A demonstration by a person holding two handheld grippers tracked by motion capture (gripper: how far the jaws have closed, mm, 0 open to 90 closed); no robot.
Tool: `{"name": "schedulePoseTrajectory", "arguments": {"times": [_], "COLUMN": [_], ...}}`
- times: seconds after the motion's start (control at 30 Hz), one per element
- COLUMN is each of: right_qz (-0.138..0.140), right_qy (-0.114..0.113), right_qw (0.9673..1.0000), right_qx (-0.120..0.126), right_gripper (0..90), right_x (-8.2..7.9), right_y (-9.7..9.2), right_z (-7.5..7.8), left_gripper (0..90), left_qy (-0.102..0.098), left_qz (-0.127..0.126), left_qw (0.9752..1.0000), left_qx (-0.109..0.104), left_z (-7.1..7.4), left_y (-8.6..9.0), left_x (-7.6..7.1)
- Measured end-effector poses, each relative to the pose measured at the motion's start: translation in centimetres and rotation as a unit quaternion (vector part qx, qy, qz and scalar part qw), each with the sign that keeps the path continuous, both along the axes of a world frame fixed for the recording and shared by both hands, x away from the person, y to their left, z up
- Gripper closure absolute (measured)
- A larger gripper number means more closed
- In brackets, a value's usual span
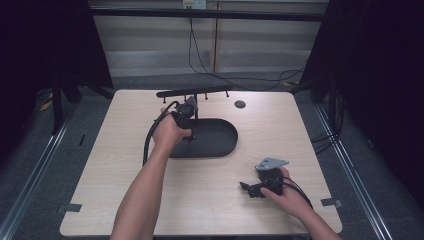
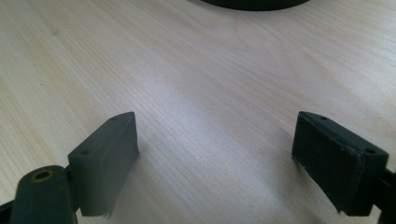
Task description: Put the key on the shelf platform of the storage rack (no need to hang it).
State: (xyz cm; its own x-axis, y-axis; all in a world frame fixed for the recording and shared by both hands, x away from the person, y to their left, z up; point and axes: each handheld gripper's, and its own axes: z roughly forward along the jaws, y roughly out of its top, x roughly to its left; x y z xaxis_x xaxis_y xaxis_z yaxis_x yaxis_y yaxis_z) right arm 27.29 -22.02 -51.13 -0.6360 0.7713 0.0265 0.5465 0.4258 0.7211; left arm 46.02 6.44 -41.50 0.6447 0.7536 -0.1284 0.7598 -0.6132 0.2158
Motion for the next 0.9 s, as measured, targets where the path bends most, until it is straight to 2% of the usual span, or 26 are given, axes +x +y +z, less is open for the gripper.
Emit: {"name": "schedulePoseTrajectory", "arguments": {"times": [0.23, 0.27, 0.43, 0.5, 0.67, 0.9], "right_qz": [0.0, -0.001, -0.001, -0.001, -0.001, 0.0], "right_qy": [0.0, 0.0, 0.001, 0.001, 0.001, 0.0], "right_qw": [1.0, 1.0, 1.0, 1.0, 1.0, 1.0], "right_qx": [0.0, 0.0, 0.0, 0.0, 0.0, 0.0], "right_gripper": [14.0, 14.0, 14.0, 14.0, 14.0, 14.0], "right_x": [0.0, 0.0, 0.0, 0.0, 0.0, 0.0], "right_y": [0.0, 0.0, 0.0, 0.0, 0.0, 0.0], "right_z": [0.0, 0.0, 0.0, 0.0, 0.0, 0.0], "left_gripper": [72.7, 72.7, 72.6, 72.6, 72.5, 72.4], "left_qy": [-0.003, -0.002, -0.002, -0.01, -0.014, -0.02], "left_qz": [0.008, 0.015, 0.015, 0.009, 0.008, 0.017], "left_qw": [1.0, 0.9999, 0.9999, 0.9999, 0.9999, 0.9997], "left_qx": [-0.004, -0.004, 0.0, 0.0, 0.001, -0.001], "left_z": [-0.8, -1.0, -1.1, -1.2, -1.5, -2.2], "left_y": [0.3, 0.3, 0.3, 0.2, 0.0, -0.1], "left_x": [0.2, 0.2, 0.2, 0.2, 0.2, 0.3]}}
